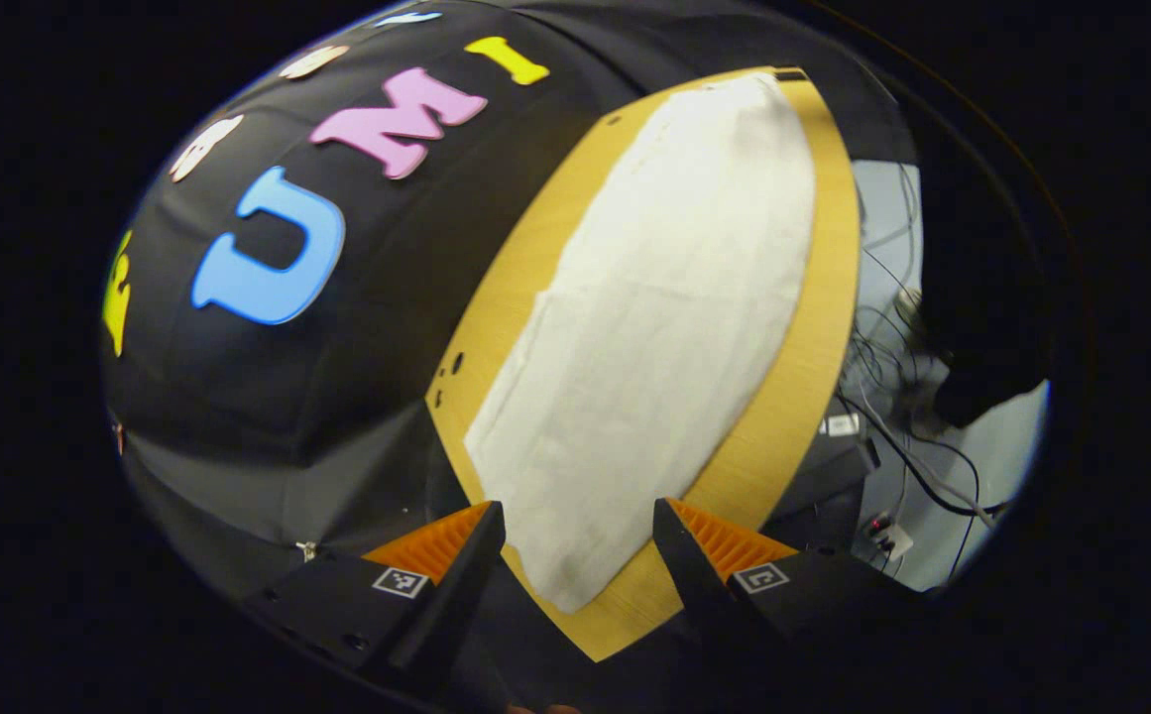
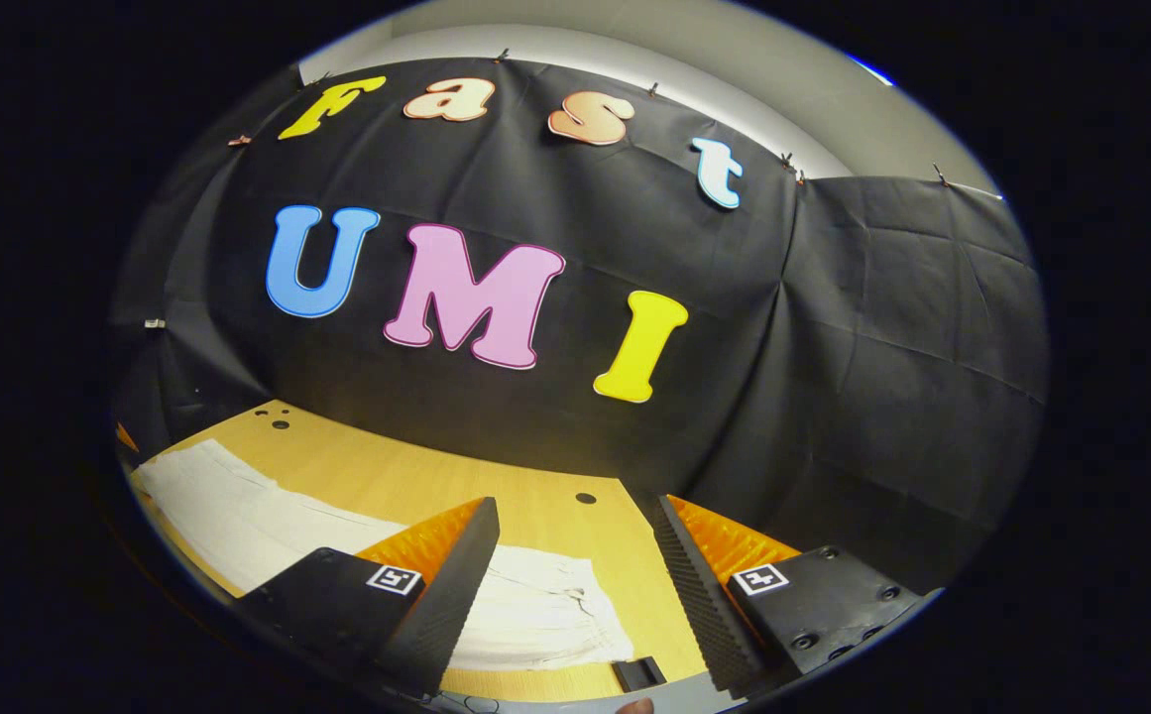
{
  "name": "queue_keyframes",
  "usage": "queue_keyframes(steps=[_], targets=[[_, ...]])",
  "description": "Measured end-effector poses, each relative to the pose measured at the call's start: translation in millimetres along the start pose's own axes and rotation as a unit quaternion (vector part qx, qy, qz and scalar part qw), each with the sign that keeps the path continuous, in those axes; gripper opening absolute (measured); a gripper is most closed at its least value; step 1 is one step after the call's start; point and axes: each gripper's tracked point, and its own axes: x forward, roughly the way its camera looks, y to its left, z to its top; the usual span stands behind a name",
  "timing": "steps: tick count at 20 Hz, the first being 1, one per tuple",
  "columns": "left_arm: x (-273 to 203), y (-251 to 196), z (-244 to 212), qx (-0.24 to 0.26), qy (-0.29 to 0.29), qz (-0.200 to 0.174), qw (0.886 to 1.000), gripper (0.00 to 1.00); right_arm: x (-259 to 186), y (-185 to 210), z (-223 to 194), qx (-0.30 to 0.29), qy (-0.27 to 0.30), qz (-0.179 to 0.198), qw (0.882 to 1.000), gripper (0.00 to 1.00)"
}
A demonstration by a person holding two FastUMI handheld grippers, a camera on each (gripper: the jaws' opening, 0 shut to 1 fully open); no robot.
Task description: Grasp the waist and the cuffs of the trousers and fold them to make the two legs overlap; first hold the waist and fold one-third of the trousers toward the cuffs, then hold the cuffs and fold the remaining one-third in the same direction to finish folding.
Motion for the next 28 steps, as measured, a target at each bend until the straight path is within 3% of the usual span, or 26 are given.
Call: queue_keyframes(steps=[4,8,13,15,17,18,19,22,24,26,28], targets=[[23,-13,-26,0.046,0.032,-0.031,0.998,0.96,-1,-6,-4,-0.003,0.009,-0.014,1.000,0.97],[44,-3,-32,0.097,0.049,-0.026,0.994,0.96,-3,-10,-7,-0.002,0.019,-0.027,0.999,0.97],[74,10,-39,0.149,0.082,-0.025,0.985,0.85,-8,-16,-16,-0.014,0.037,-0.038,0.998,0.98],[83,7,-39,0.138,0.093,-0.039,0.985,0.62,-11,-22,-21,-0.035,0.048,-0.039,0.997,0.98],[89,3,-45,0.123,0.113,-0.053,0.985,0.32,-14,-31,-28,-0.073,0.060,-0.032,0.995,0.97],[90,4,-40,0.122,0.114,-0.051,0.985,0.12,-17,-38,-32,-0.096,0.068,-0.026,0.993,0.98],[91,5,-40,0.120,0.115,-0.050,0.985,0.09,-19,-43,-35,-0.120,0.077,-0.017,0.990,0.98],[93,5,-39,0.110,0.118,-0.052,0.986,0.07,-22,-55,-45,-0.195,0.102,0.022,0.975,0.97],[94,6,-38,0.112,0.123,-0.052,0.985,0.07,-23,-64,-52,-0.253,0.116,0.053,0.959,0.97],[95,7,-40,0.111,0.132,-0.052,0.984,0.07,-26,-70,-65,-0.313,0.133,0.090,0.936,0.97],[97,8,-39,0.105,0.138,-0.052,0.983,0.07,-31,-73,-76,-0.376,0.148,0.134,0.905,0.97]])
